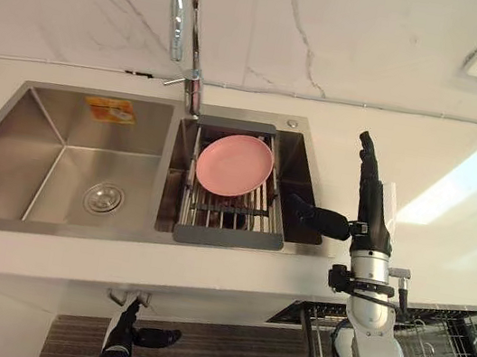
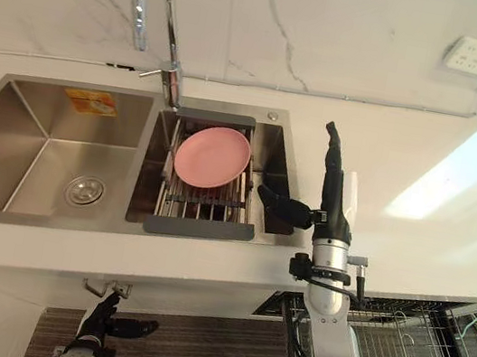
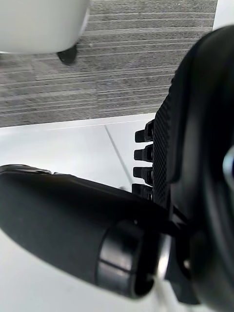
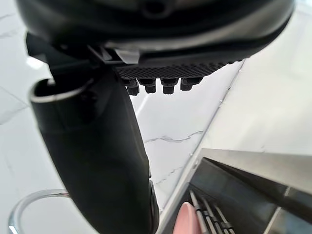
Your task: Walk over to the sink, pick up the cup, carry it to the dishwasher, place the cup inside the dishwasher, then close the dishwasher door
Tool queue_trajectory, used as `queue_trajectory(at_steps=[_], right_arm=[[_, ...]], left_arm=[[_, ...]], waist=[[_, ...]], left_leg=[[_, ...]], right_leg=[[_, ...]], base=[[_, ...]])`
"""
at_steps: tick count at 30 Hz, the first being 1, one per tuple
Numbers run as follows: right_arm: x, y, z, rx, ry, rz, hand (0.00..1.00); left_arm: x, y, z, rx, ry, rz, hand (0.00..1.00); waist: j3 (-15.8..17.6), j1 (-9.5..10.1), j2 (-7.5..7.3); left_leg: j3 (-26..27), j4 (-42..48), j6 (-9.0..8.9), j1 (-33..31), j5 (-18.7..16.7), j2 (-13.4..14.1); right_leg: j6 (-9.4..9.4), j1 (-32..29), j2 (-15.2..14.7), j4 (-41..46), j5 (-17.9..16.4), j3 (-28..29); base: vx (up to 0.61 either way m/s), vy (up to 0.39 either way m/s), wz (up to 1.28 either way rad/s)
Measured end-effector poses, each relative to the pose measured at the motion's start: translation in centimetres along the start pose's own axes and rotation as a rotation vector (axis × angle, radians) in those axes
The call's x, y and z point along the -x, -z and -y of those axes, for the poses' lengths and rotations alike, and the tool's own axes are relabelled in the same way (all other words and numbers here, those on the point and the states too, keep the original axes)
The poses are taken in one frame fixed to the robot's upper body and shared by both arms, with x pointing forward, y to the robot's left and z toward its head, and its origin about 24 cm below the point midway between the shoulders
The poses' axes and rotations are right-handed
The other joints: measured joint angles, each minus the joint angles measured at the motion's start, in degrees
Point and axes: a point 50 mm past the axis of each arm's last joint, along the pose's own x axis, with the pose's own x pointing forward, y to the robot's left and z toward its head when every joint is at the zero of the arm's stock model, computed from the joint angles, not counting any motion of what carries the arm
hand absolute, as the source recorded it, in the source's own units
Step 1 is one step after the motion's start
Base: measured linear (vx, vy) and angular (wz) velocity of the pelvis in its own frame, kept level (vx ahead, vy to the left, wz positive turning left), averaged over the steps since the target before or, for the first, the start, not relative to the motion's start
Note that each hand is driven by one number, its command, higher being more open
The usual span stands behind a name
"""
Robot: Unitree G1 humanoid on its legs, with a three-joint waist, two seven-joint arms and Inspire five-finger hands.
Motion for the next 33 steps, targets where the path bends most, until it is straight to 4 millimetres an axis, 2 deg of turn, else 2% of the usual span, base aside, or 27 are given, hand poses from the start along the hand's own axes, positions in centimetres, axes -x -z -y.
queue_trajectory(at_steps=[3,4,5,6,7,9,12,22,23,28,33], right_arm=[[0.8,0.9,0.4,0.019,-0.009,-0.050,1.00],[0.8,1.3,0.3,0.021,-0.016,-0.065,1.00],[0.8,1.5,0.5,0.032,-0.023,-0.071,1.00],[0.8,1.6,0.6,0.041,-0.031,-0.071,1.00],[0.9,1.6,0.3,0.035,-0.056,-0.075,1.00],[0.9,1.5,0.1,0.034,-0.077,-0.070,1.00],[0.9,1.5,0.1,0.033,-0.084,-0.071,1.00],[1.0,1.9,0.1,0.037,-0.088,-0.086,1.00],[1.4,3.1,-0.5,0.067,-0.156,-0.131,1.00],[1.4,3.1,-0.5,0.066,-0.156,-0.131,1.00],[2.3,3.1,-2.0,-0.015,-0.115,-0.170,1.00]], left_arm=[[0.0,0.3,-0.2,0.016,-0.010,-0.020,1.00],[-0.1,0.4,-0.4,0.028,-0.012,-0.049,1.00],[-0.1,0.7,0.0,0.017,0.001,-0.064,1.00],[0.0,0.7,0.2,0.023,0.007,-0.066,1.00],[0.0,0.6,0.3,0.022,0.011,-0.058,1.00],[-0.1,0.2,0.0,0.000,0.012,-0.032,1.00],[-0.1,0.2,0.0,-0.005,0.021,-0.025,1.00],[-0.1,0.2,0.0,-0.004,0.021,-0.021,1.00],[-0.2,0.1,0.0,-0.003,0.022,-0.018,1.00],[-0.2,0.1,0.1,-0.002,0.022,-0.018,1.00],[-0.1,0.3,-0.1,0.015,0.012,-0.026,1.00]], waist=[[0.05,-0.30,-0.06],[0.60,-0.17,-0.91],[0.33,-0.79,0.63],[0.27,-1.10,1.27],[0.33,-1.03,1.11],[0.50,-0.87,0.17],[0.70,-0.99,0.08],[1.06,-1.24,0.17],[1.60,-1.39,0.52],[1.64,-1.42,0.58],[1.71,-1.87,0.68]], left_leg=[[0.11,3.39,-0.65,0.07,-0.02,-0.34],[0.20,6.29,-0.36,-1.07,-2.11,-1.24],[0.24,-0.26,-1.84,0.29,1.14,0.23],[-0.01,-1.25,-0.55,0.57,2.28,0.54],[0.07,-2.10,-0.13,1.01,2.72,0.09],[-0.17,-2.16,0.32,0.22,3.00,-0.66],[-1.19,-2.75,0.96,0.42,3.43,-1.16],[-3.57,-6.92,0.16,0.55,6.40,0.30],[-3.96,-7.30,-0.25,0.18,6.53,0.72],[-3.76,-7.29,-0.27,0.24,6.51,0.75],[-2.39,-7.37,-0.78,0.53,6.15,1.45]], right_leg=[[0.28,3.79,-0.26,-4.13,1.75,-0.18],[0.58,5.72,-1.81,-5.08,2.16,-0.05],[1.15,7.20,-1.34,-5.95,2.51,-0.47],[1.43,7.92,-0.73,-6.80,2.61,-0.46],[2.22,8.63,-1.03,-8.51,3.43,-0.24],[2.53,8.78,-1.54,-10.23,4.03,-0.23],[2.79,10.14,-1.68,-12.24,4.67,-0.75],[1.53,10.32,-0.10,-14.23,5.72,-3.09],[1.31,10.34,0.55,-15.16,5.92,-3.46],[1.31,10.33,0.56,-15.16,5.92,-3.26],[1.28,9.95,1.06,-15.17,5.92,-1.71]], base=[[0.10,0.006,0.02],[0.06,0.076,0.14],[0.04,0.091,0.17],[0.01,0.103,0.15],[-0.03,0.103,0.06],[-0.06,0.085,0.08],[-0.08,0.027,0.19],[-0.05,-0.043,0.11],[0.00,0.000,0.00],[0.00,0.000,-0.02],[-0.01,-0.013,-0.14]])
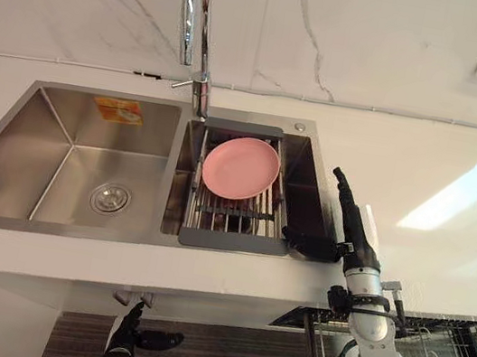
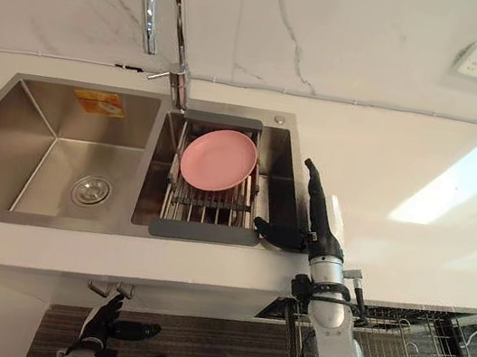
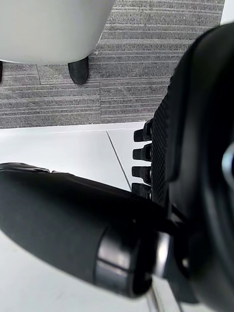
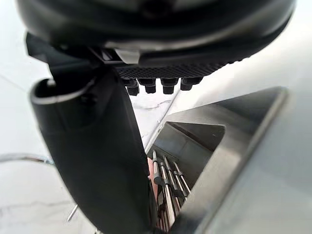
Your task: Walk over to the sink, pick up the cup, carry it to the dishwasher, place the cup inside the dishwasher, then close the dishwasher door
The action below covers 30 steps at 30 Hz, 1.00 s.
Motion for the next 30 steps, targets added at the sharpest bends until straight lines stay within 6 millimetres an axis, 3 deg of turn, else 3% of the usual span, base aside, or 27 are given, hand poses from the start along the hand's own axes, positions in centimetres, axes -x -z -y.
queue_trajectory(at_steps=[5,10,19,30], right_arm=[[0.5,-0.5,-1.1,-0.066,0.044,-0.010,1.00],[0.4,-1.9,-0.7,-0.084,0.094,0.047,1.00],[-0.2,-3.2,-1.5,-0.079,0.056,0.111,1.00],[-1.9,-4.3,-2.1,0.138,-0.026,0.215,1.00]], left_arm=[[0.1,0.2,0.0,0.018,-0.003,-0.008,1.00],[0.1,0.3,-0.1,0.026,-0.003,-0.012,1.00],[0.1,0.2,0.0,0.034,0.005,-0.005,1.00],[0.1,0.2,-0.2,0.038,0.000,-0.004,1.00]], waist=[[0.13,-0.32,0.22],[0.12,-0.40,0.20],[0.08,0.58,0.12],[0.18,0.88,-0.53]], left_leg=[[0.79,-0.38,-0.23,0.31,-0.14,0.61],[-0.34,-0.67,-0.21,0.42,-0.14,0.55],[-1.43,-0.83,-0.17,0.36,-0.11,0.47],[-2.70,-1.50,0.15,-0.86,0.64,0.07]], right_leg=[[-0.09,-0.18,0.63,0.02,0.04,0.72],[-0.08,0.27,0.56,0.31,0.03,-0.21],[-0.04,0.51,0.46,0.30,0.00,-1.35],[0.02,-0.21,0.35,0.33,-0.04,-2.60]], base=[[0.00,-0.021,-0.09],[0.00,-0.003,0.11],[-0.01,-0.006,0.06],[-0.04,-0.013,0.06]])
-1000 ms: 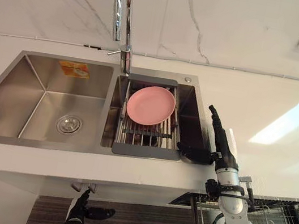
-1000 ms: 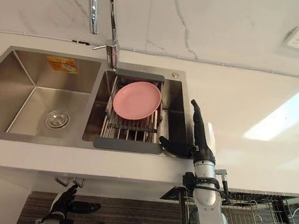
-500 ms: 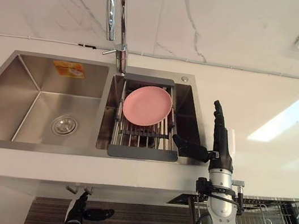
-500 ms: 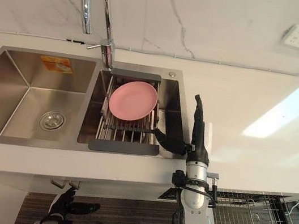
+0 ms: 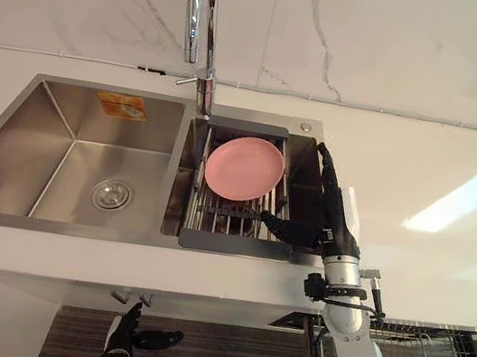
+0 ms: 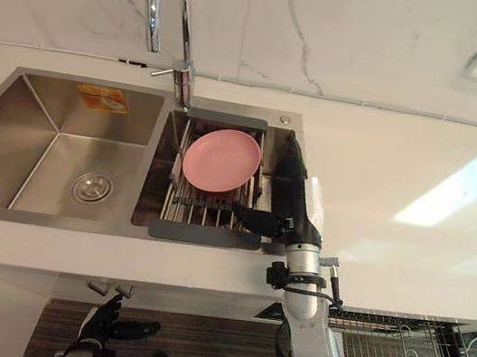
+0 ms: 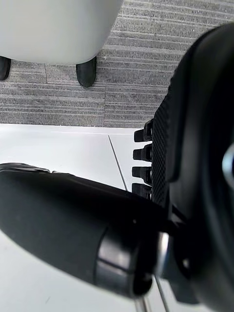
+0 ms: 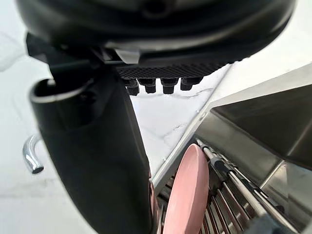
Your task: Walk over to the sink, pick up the cup, carry it to the dishwasher, place the cup inside the dishwasher, then close the dishwasher door
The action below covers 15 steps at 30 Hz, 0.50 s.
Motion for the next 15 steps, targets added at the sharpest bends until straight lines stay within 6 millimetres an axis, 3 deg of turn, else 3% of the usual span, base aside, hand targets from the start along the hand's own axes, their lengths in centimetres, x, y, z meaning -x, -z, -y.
queue_trajectory(at_steps=[6,15], right_arm=[[-0.7,0.9,-0.7,0.094,-0.037,-0.018,1.00],[-2.7,1.1,-0.5,0.225,-0.022,0.004,1.00]], left_arm=[[-0.1,-0.7,-0.2,0.003,-0.005,0.034,1.00],[-0.3,-1.6,-0.1,0.023,-0.007,0.073,1.00]], waist=[[0.59,1.38,-0.99],[2.65,2.28,-0.94]], left_leg=[[-0.79,0.15,0.00,-0.76,0.20,-0.12],[-1.12,0.96,0.13,-2.67,0.31,-0.42]], right_leg=[[0.00,-0.52,-0.07,0.10,0.00,-0.57],[-0.02,-2.26,-0.52,0.92,-0.02,-0.82]], base=[[-0.01,-0.009,0.05],[-0.03,-0.002,0.02]])
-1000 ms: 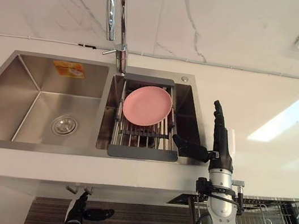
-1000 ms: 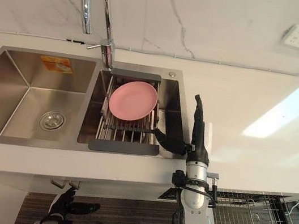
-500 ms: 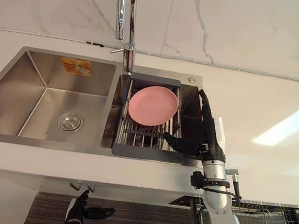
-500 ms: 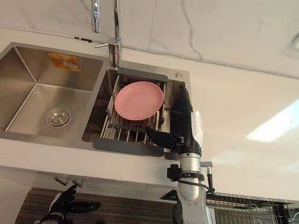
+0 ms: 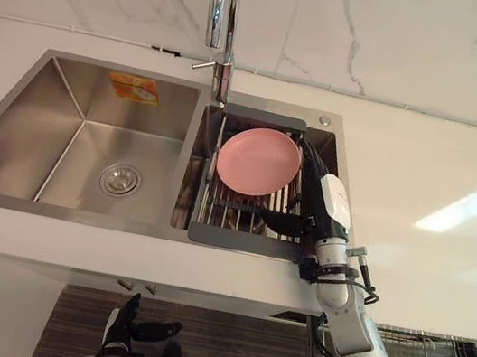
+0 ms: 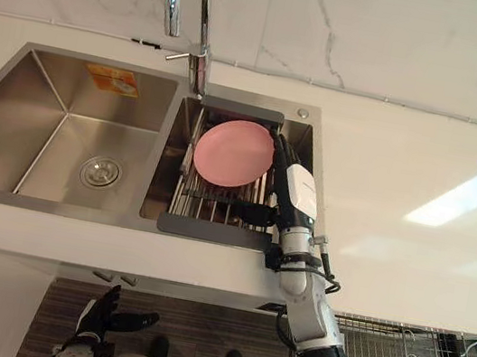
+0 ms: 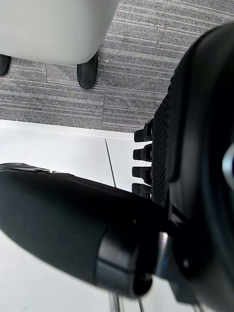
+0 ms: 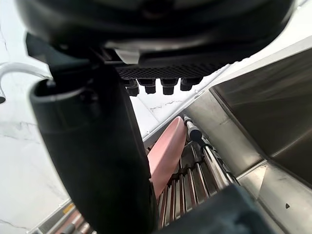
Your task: Walk over to the sink, pick up the cup, carry it to the dishwasher, place the cup inside the dishwasher, then close the dishwasher door
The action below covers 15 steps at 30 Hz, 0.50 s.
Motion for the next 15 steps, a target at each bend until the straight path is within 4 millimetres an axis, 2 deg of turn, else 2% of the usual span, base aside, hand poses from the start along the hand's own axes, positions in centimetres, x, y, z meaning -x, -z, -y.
queue_trajectory(at_steps=[10,15], right_arm=[[-1.2,-0.2,1.0,0.037,0.074,0.008,1.00],[-2.0,-0.2,1.7,0.056,0.126,0.003,1.00]], left_arm=[[-0.1,-0.7,0.0,0.005,-0.003,0.036,1.00],[-0.2,-0.9,0.1,0.006,-0.002,0.045,1.00]], waist=[[2.04,0.29,-0.13],[2.34,0.30,0.05]], left_leg=[[-0.57,-0.17,0.17,-1.07,1.06,-0.45],[-1.22,-1.79,0.21,-2.20,2.91,-0.64]], right_leg=[[-0.13,-1.33,-0.49,1.37,-0.45,-0.19],[-0.23,-3.02,-0.65,1.64,-0.46,-0.50]], base=[[-0.05,-0.005,0.03],[-0.07,-0.008,0.07]])
